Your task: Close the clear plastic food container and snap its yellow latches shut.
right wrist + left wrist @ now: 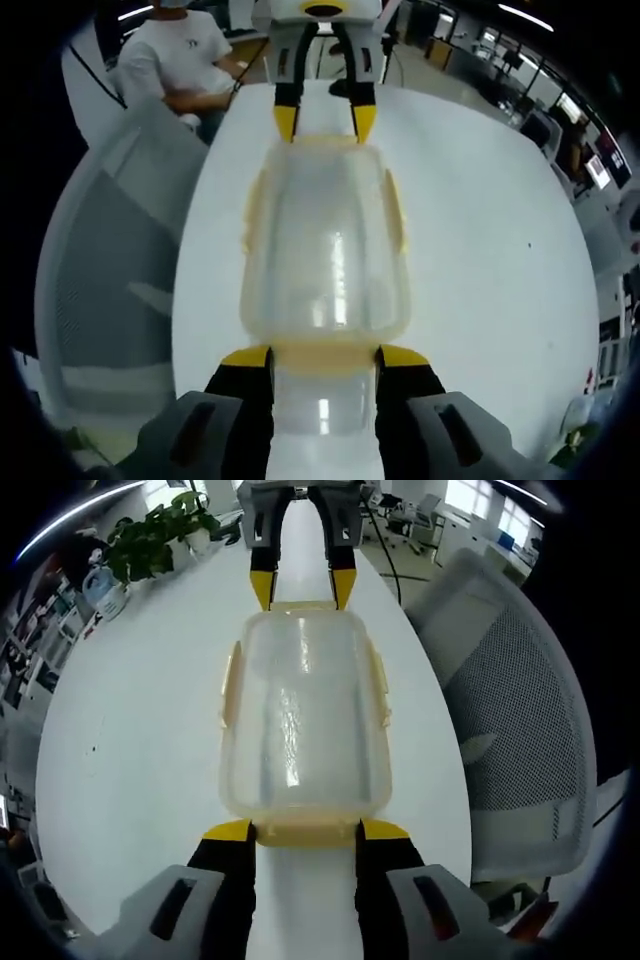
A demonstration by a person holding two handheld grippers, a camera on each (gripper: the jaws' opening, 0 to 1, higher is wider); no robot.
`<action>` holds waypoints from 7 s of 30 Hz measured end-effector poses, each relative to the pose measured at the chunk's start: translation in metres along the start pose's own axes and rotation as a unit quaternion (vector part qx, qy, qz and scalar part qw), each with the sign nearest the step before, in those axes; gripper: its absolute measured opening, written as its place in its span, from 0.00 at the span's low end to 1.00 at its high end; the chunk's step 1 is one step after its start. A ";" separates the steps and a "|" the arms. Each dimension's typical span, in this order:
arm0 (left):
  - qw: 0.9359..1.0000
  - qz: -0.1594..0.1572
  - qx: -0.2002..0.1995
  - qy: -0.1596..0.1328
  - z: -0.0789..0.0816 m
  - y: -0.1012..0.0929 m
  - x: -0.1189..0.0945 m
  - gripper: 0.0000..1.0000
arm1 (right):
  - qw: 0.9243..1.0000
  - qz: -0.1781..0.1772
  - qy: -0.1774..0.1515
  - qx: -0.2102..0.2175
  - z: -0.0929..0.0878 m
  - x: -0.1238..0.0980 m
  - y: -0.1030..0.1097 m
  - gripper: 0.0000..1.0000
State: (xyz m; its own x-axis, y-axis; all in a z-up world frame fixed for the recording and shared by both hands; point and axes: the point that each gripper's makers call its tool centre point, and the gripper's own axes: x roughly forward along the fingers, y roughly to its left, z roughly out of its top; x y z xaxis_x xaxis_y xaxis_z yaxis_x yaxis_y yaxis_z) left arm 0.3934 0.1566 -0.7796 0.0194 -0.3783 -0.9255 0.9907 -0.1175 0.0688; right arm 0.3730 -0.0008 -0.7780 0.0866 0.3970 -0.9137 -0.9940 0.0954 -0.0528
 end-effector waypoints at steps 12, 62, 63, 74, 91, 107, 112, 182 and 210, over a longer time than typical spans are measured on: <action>1.000 -0.003 0.001 -0.006 0.017 0.000 0.007 0.37 | 1.000 0.000 0.007 0.002 -0.018 -0.005 0.001 0.38; 1.000 -0.014 0.008 -0.013 0.076 -0.002 0.042 0.37 | 1.000 0.003 0.023 0.016 -0.084 -0.024 0.007 0.38; 1.000 -0.015 0.008 -0.013 0.076 -0.002 0.042 0.37 | 1.000 0.003 0.024 0.016 -0.085 -0.024 0.007 0.38; 1.000 -0.018 0.004 -0.017 0.089 -0.004 0.049 0.38 | 0.999 0.005 0.030 0.017 -0.098 -0.027 0.008 0.38; 1.000 -0.023 0.001 -0.015 0.096 -0.005 0.059 0.38 | 0.999 0.010 0.040 0.017 -0.112 -0.024 0.009 0.38; 1.000 -0.020 0.007 -0.017 0.103 -0.006 0.057 0.38 | 0.999 0.010 0.038 0.023 -0.116 -0.029 0.011 0.38; 1.000 -0.023 0.008 -0.014 0.107 -0.007 0.058 0.38 | 0.999 0.010 0.041 0.026 -0.120 -0.028 0.013 0.38; 0.996 -0.032 -0.085 -0.020 0.101 -0.011 0.053 0.49 | 0.988 -0.003 0.020 0.154 -0.115 -0.041 0.019 0.43; 0.952 -0.036 -0.302 -0.027 0.096 -0.006 0.052 0.39 | 0.960 -0.028 0.005 0.277 -0.117 -0.042 0.011 0.44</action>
State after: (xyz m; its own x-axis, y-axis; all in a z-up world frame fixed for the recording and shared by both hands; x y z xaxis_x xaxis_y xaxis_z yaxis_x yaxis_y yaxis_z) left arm 0.3749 0.0494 -0.7917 -0.0419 -0.4370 -0.8985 0.8864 0.3988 -0.2352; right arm 0.3507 -0.1233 -0.7875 0.1363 0.3683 -0.9197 -0.7994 0.5892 0.1174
